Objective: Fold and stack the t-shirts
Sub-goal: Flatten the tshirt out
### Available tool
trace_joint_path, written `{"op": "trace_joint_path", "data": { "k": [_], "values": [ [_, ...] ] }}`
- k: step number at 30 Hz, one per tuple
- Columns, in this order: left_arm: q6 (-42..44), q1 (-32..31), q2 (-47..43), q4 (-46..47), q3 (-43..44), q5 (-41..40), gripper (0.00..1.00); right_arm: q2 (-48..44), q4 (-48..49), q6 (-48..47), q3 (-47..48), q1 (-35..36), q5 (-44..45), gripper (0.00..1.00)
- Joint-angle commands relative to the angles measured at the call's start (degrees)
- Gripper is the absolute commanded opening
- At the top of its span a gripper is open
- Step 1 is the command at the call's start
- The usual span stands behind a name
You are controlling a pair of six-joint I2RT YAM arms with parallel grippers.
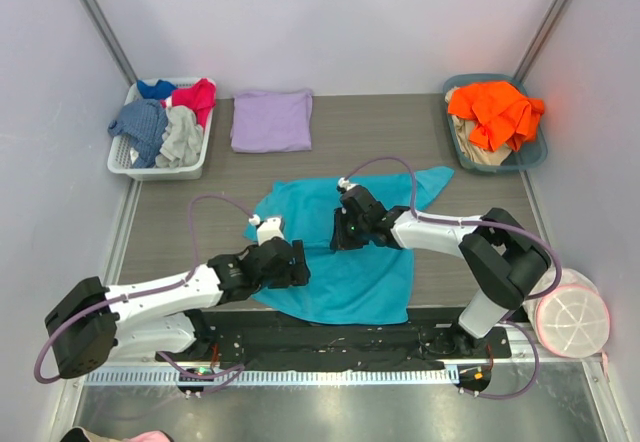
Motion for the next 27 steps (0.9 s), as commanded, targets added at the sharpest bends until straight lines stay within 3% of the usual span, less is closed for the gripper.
{"op": "trace_joint_path", "data": {
  "k": [1,8,17,23,27],
  "values": [
    [-0.6,0.1,-1.8,0.5,-0.7,-1.7,0.84,1.0,2.2,0.6,2.4,0.4,-0.1,0.01],
    [-1.4,0.1,-3.1,0.2,-2.2,-1.9,0.84,-0.6,-0.1,0.3,4.9,0.9,0.7,0.01],
    [-1.7,0.1,-4.6,-0.5,-2.7,-1.8,0.83,4.3,-4.0,-4.2,18.4,0.3,6.2,0.01],
    [-1.9,0.1,-5.8,-2.1,-2.6,-1.3,0.82,16.4,-7.0,-11.5,35.7,-4.9,11.1,0.01],
    [-2.4,0.1,-7.6,-3.5,-2.6,-1.4,0.81,28.5,-12.6,-13.7,56.4,-11.2,13.8,0.01]
  ]
}}
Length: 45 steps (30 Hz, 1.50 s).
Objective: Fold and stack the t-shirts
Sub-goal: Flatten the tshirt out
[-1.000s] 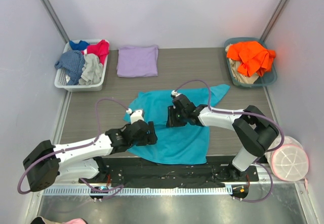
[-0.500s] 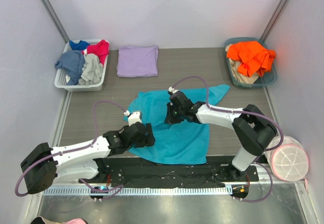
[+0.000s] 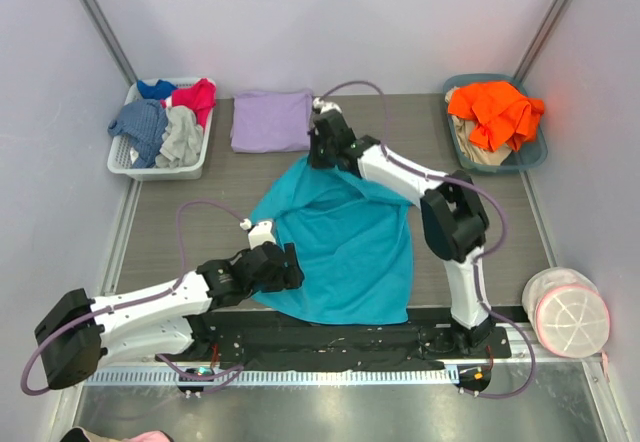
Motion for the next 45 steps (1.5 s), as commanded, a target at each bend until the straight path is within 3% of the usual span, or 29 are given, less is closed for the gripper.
{"op": "trace_joint_path", "data": {
  "k": [1,5,6,9,12,18,24,34,36,38,40,45],
  "values": [
    [-1.2,0.1,-3.6,-1.9,0.0,-1.2,0.81,10.2,-4.8,-4.7,18.5,-8.3,6.2,0.01],
    [-1.3,0.1,-5.9,-3.6,-0.2,-1.5,0.8,18.6,-7.1,-4.3,31.4,-12.2,7.0,0.01],
    [-1.3,0.0,-6.3,-4.1,-0.2,-1.7,0.8,19.9,-8.0,-4.5,36.0,-12.8,6.6,0.15],
    [-1.2,0.1,-7.2,-5.5,0.1,-2.2,0.8,24.8,-10.9,-4.8,42.6,-14.5,5.7,0.82],
    [-1.3,0.0,-8.0,-6.0,0.0,-2.2,0.8,22.0,-10.6,-6.1,38.0,-15.7,7.2,1.0],
    [-0.6,0.0,-5.6,-2.4,-0.4,-1.9,0.8,4.1,-7.8,-8.5,14.5,-16.3,7.6,1.0],
    [0.7,0.0,3.7,3.1,1.8,0.2,0.8,-13.6,-4.9,-7.1,-9.8,-16.1,5.6,1.0],
    [-0.6,-0.1,13.7,8.0,3.2,2.6,0.75,-29.8,-4.4,-7.0,-26.6,-16.0,5.4,1.0],
    [-0.2,0.0,15.5,8.7,3.8,2.9,0.69,-30.5,-4.7,-7.2,-28.7,-16.0,5.6,1.0],
    [0.4,0.0,16.5,8.7,4.2,3.1,0.24,-31.0,-4.9,-7.2,-30.6,-16.0,5.6,1.0],
    [0.4,0.0,17.4,7.3,4.9,2.7,0.0,-31.6,-5.0,-7.1,-31.7,-16.1,5.8,1.0],
    [1.1,2.5,16.4,3.3,5.4,1.1,0.0,-34.0,-4.9,-5.4,-34.6,-16.1,7.3,1.0]
  ]
}}
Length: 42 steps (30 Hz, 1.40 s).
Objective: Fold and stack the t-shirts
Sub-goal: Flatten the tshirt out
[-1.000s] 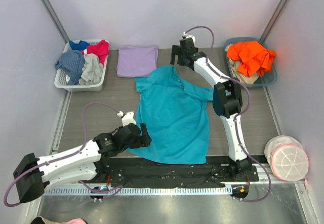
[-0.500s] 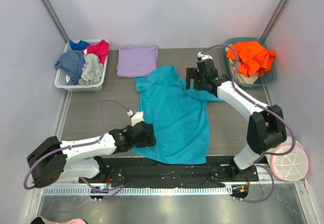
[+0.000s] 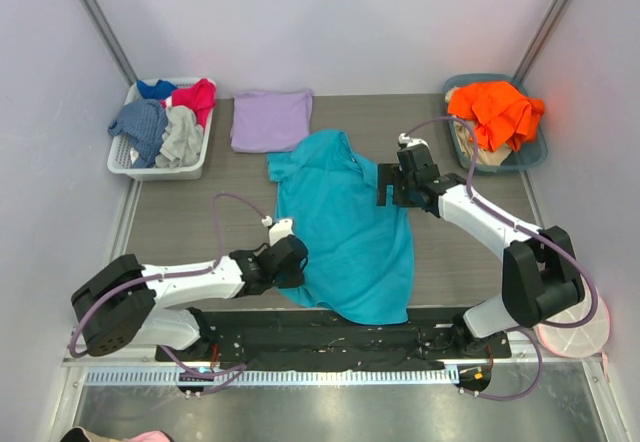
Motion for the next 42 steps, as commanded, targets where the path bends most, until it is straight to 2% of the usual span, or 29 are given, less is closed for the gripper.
{"op": "trace_joint_path", "data": {
  "k": [1,5,9,13,14,21,26,31,37,42],
  "values": [
    [1.3,3.3,-2.3,-6.2,0.8,-1.8,0.0,-4.7,1.2,1.6,-1.4,0.2,2.3,1.0],
    [5.2,12.0,-8.1,-10.1,0.5,-0.5,0.0,-6.4,-0.1,1.9,-2.3,0.2,3.9,1.0],
    [12.9,25.0,-10.0,-11.4,3.6,1.7,0.0,-8.2,-1.0,2.2,-3.5,0.2,4.1,1.0],
    [22.2,32.3,-2.0,-11.4,11.7,2.5,0.0,-10.7,-3.2,3.3,-4.9,0.2,4.1,1.0],
    [23.5,34.1,2.8,-11.5,16.1,2.7,0.0,-11.4,-4.3,3.6,-5.4,0.3,3.9,1.0],
    [28.2,38.4,20.5,-11.6,34.3,4.2,0.0,-16.6,-7.1,5.5,-9.0,0.5,4.7,1.0],
    [28.8,39.0,26.5,-14.1,44.6,5.9,0.0,-16.1,-6.9,5.7,-10.5,0.7,4.8,1.0],
    [27.7,38.9,23.5,-11.3,41.7,6.3,0.0,-11.1,-6.0,5.6,-8.3,0.8,8.3,0.99],
    [28.9,39.1,22.8,-12.5,40.2,5.4,0.0,0.7,-3.0,2.3,-1.5,0.8,13.6,1.0],
    [28.9,39.1,21.6,-12.3,38.4,5.9,0.0,6.4,-1.1,-0.1,2.7,0.7,17.8,0.99]
  ]
}}
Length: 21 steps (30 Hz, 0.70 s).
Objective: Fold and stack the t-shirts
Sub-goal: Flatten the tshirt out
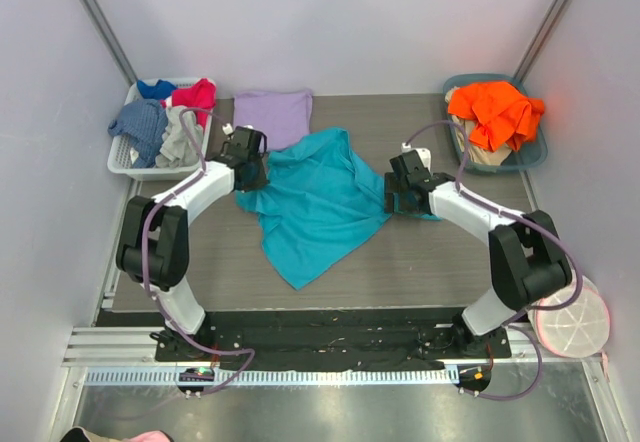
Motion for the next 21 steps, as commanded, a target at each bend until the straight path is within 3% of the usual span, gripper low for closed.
{"op": "trace_joint_path", "data": {
  "k": [1,5,8,11,12,14,15,21],
  "values": [
    [1.1,0.3,-3.7,0.5,-1.1,0.5,0.0,3.1,4.1,-3.0,4.5,0.2,6.4,1.0],
    [1.0,0.4,-4.2,0.8,-2.3,0.8,0.0,7.5,6.1,-4.2,5.7,-0.1,5.9,0.99],
    [1.0,0.7,-4.8,0.8,-3.0,0.8,0.0,9.7,8.0,-5.0,6.0,-1.0,5.0,0.88],
    [1.0,1.1,-5.5,0.7,-3.9,0.9,0.0,12.1,9.5,-4.8,6.1,-3.2,2.3,0.54],
    [1.0,1.4,-5.9,0.7,-4.2,0.9,0.0,12.7,9.9,-4.4,6.0,-3.8,1.4,0.27],
    [1.1,1.6,-6.5,0.7,-4.7,0.8,0.0,12.6,10.2,-4.1,5.7,-4.7,0.8,0.05],
    [1.1,1.7,-6.7,0.7,-4.8,0.8,0.0,12.1,10.2,-4.1,5.4,-4.7,0.5,0.01],
    [1.6,3.0,-7.1,-0.8,-3.3,1.0,0.0,3.5,8.8,-0.8,0.9,-4.7,-5.6,0.01]
  ]
}}
